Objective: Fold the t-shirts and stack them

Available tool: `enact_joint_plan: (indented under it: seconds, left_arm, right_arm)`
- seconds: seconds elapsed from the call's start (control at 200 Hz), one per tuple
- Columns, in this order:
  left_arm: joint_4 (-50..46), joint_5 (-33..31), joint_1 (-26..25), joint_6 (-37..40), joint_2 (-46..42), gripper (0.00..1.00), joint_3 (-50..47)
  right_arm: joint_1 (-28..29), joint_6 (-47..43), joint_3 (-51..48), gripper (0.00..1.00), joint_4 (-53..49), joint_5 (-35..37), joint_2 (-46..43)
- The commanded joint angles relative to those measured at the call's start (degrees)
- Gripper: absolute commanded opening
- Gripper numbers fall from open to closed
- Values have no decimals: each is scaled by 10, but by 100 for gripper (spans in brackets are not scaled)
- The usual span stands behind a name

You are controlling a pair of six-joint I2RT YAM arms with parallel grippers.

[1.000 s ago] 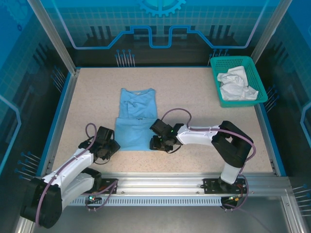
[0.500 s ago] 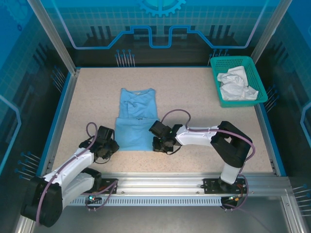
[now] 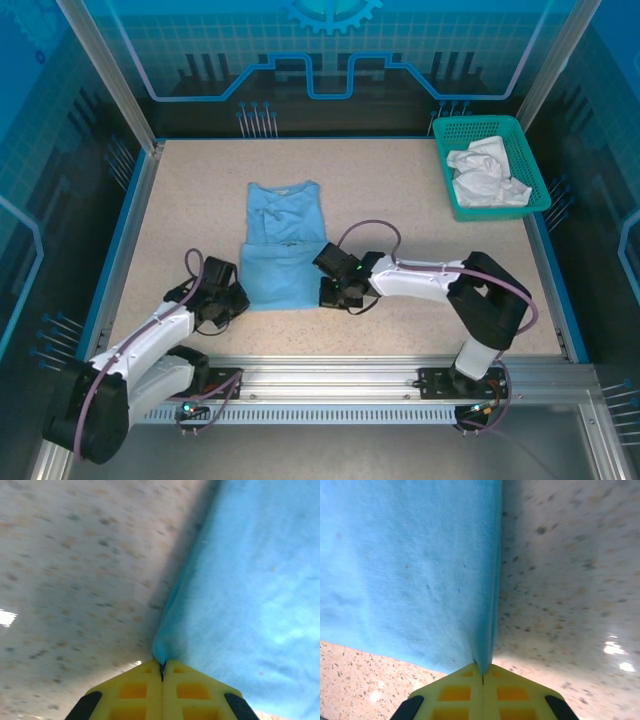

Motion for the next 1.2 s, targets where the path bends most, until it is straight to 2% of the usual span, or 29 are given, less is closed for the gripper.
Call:
enact_joint_plan:
  seconds: [0.0, 0.205, 0.375, 0.525, 0.635, 0.74, 0.885, 1.02, 1.075, 1.19]
  left_arm:
    - [5, 67, -26, 22, 17, 0, 29]
    - [-23, 82, -60, -1, 14, 0, 21]
    - [-93, 95, -93, -21, -65, 0, -13]
    - [-117, 102, -134, -56, -115, 0, -38]
    - [-127, 110, -148, -61, -118, 0, -25]
    - [-142, 113, -152, -57, -126, 0, 13]
    - [-161, 96, -152, -44, -120, 0, 99]
    - [-161, 52, -146, -30, -77, 0, 189]
    - [-153, 49, -131, -21, -48, 0, 222]
    - [-124, 84, -72, 2, 25, 1, 281]
  right_arm:
    - [-18, -22, -13, 0, -34, 10, -38]
    - [-18, -24, -51, 0, -50, 2, -86]
    - [13, -11, -101, 0, -73, -3, -132]
    - [56, 35, -149, 0, -82, 6, -190]
    - [80, 61, -154, 0, -99, 18, -218]
    - [80, 66, -148, 0, -112, 25, -230]
    - [47, 40, -107, 0, -135, 32, -265]
    - [-21, -6, -38, 0, -139, 8, -282]
    - [-55, -32, -3, 0, -141, -12, -270]
    - [-124, -86, 85, 0, -155, -70, -212]
